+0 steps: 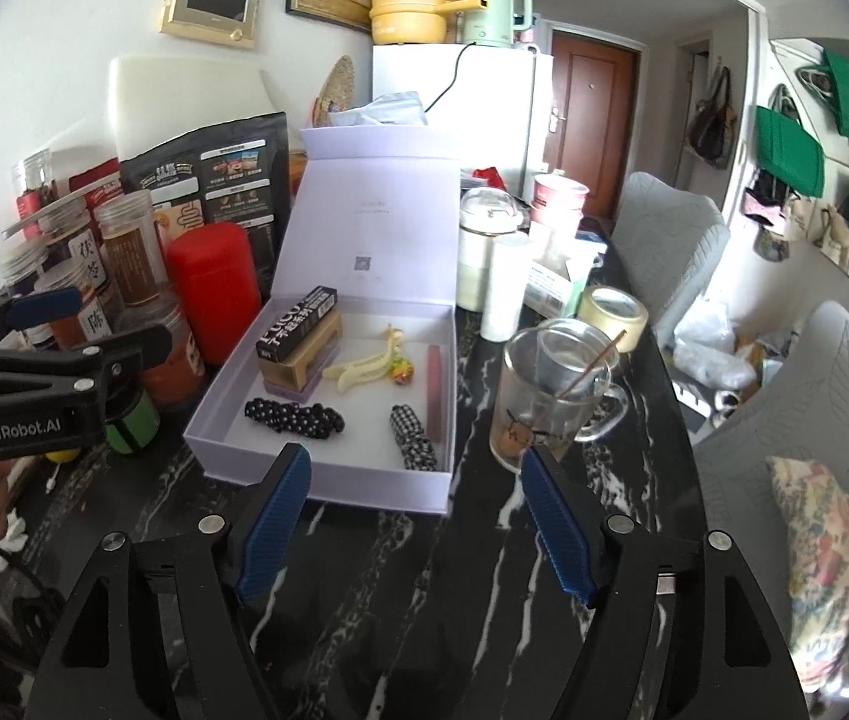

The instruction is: Organize rigid objects

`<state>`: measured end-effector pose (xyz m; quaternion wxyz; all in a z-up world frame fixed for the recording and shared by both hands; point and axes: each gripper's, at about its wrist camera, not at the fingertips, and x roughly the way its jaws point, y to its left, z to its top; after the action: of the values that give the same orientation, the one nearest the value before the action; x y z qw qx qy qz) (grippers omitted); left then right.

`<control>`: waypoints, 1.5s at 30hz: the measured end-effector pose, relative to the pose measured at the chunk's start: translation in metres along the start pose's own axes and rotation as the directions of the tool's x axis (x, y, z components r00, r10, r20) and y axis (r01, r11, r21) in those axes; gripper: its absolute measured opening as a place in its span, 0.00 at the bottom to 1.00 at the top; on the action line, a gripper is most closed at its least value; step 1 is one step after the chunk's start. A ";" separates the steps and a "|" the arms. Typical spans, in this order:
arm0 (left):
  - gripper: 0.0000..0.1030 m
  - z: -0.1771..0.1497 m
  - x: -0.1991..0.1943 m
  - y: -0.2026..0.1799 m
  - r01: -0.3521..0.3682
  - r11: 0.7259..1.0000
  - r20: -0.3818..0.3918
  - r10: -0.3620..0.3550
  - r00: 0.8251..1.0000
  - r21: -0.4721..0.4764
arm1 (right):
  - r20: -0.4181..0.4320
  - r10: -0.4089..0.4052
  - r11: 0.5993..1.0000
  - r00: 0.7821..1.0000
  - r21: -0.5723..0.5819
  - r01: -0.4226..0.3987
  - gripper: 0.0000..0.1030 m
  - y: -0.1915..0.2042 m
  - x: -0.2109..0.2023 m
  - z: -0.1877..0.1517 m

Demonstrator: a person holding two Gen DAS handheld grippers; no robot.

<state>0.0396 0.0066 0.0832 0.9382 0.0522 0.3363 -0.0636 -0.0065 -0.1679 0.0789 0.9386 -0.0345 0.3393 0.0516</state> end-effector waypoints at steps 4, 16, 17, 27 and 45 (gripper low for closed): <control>0.98 -0.011 -0.003 -0.001 0.010 1.000 -0.019 -0.010 1.000 -0.001 | -0.012 -0.010 1.000 1.000 0.014 0.010 0.71 0.001 -0.002 -0.005; 0.98 -0.027 -0.019 0.008 -0.016 0.999 -0.012 0.015 1.000 -0.036 | 0.001 -0.034 0.999 0.999 0.013 0.034 0.71 0.014 -0.012 -0.015; 0.98 -0.028 -0.020 0.009 -0.017 0.999 -0.013 0.016 1.000 -0.036 | 0.001 -0.032 0.999 0.999 0.013 0.032 0.71 0.015 -0.012 -0.015; 0.98 -0.032 -0.027 0.008 -0.024 0.999 -0.012 0.024 1.000 -0.026 | -0.014 -0.018 1.000 1.000 0.008 0.018 0.71 0.022 -0.013 -0.020; 0.98 -0.031 -0.029 0.005 -0.015 1.000 -0.012 0.015 1.000 -0.011 | -0.023 -0.024 1.000 0.999 0.017 0.025 0.71 0.020 -0.013 -0.022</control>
<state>-0.0007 0.0179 0.0782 0.9369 0.0498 0.3417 -0.0542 -0.0330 -0.1511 0.0694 0.9356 -0.0309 0.3498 0.0366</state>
